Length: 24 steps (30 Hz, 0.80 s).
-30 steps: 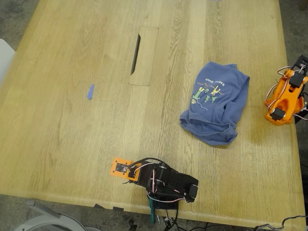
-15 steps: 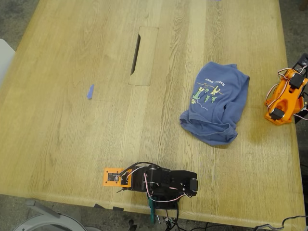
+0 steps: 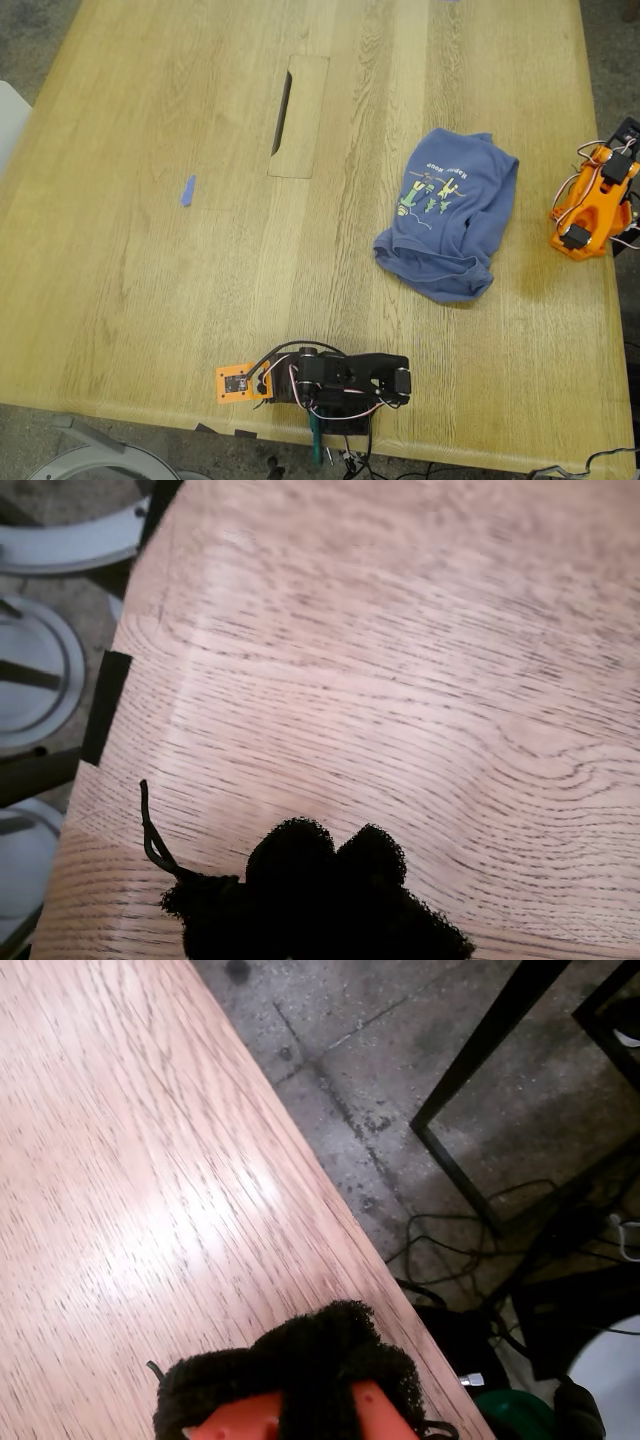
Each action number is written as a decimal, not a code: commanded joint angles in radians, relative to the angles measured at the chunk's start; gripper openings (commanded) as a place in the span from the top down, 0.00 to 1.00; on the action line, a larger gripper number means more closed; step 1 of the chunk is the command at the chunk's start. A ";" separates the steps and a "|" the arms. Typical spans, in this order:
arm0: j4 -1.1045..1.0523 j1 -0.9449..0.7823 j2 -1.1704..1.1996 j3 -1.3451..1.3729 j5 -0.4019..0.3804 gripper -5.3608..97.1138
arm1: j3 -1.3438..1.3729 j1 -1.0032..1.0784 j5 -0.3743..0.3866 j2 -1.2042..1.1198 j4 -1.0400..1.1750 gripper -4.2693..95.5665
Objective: Fold a T-shirt
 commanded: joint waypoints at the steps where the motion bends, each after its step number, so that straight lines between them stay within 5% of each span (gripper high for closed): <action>1: -0.011 -0.012 0.121 0.023 -0.006 0.95 | 0.069 0.058 -0.012 0.006 0.006 0.95; 12: -0.092 0.000 0.120 0.066 0.026 0.95 | 0.069 0.083 -0.009 0.006 0.057 0.94; 24: -0.350 0.006 0.120 0.066 0.044 0.95 | 0.071 0.011 -0.028 0.006 -0.164 0.94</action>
